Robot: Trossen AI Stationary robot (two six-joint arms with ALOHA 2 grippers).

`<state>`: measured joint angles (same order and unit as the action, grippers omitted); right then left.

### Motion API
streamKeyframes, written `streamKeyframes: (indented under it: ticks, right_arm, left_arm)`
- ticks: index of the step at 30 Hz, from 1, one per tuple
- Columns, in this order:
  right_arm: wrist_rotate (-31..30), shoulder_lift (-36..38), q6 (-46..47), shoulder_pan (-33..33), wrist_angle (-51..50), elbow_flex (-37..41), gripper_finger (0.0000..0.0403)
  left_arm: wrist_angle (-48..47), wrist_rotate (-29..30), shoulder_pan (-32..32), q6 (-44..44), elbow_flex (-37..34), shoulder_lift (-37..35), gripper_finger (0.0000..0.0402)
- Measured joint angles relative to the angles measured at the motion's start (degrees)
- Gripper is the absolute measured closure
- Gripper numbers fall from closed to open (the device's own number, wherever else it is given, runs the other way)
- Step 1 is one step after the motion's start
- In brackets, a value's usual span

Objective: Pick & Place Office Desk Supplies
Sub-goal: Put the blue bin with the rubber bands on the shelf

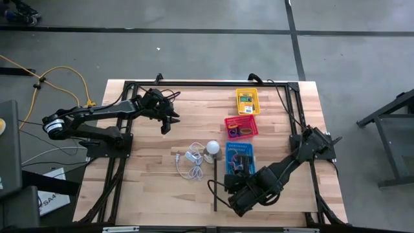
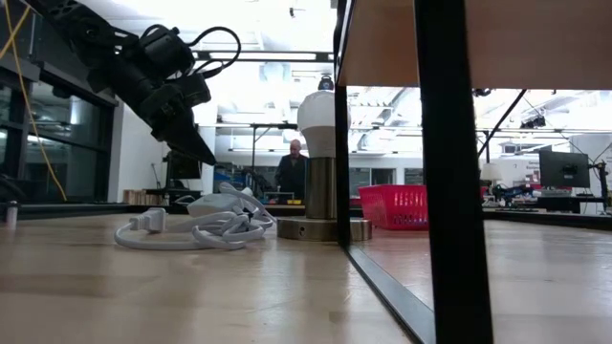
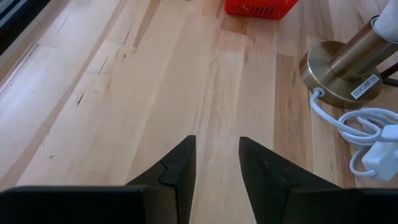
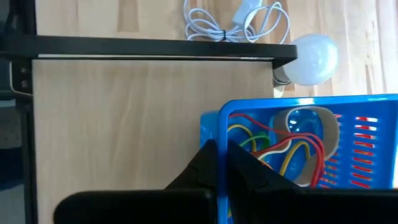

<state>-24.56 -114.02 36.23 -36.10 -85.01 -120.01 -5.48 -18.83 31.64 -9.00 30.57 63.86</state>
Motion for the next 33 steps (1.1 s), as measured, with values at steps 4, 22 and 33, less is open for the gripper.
streamKeyframes:
  ticks: [4,22,33]
  right_arm:
    - [0.21,0.0,-0.28,-0.68,0.35,-0.25,0.04]
    - [4.79,0.0,4.05,-2.91,4.32,-2.4,0.04]
    - [10.84,-0.68,4.67,-2.82,10.66,-2.43,0.04]
  left_arm:
    - [0.0,0.0,0.0,0.01,0.0,0.0,0.0284]
    - [0.0,0.0,0.0,0.01,0.0,0.0,0.0284]
    - [0.0,0.0,-0.01,0.01,0.0,0.0,0.0284]
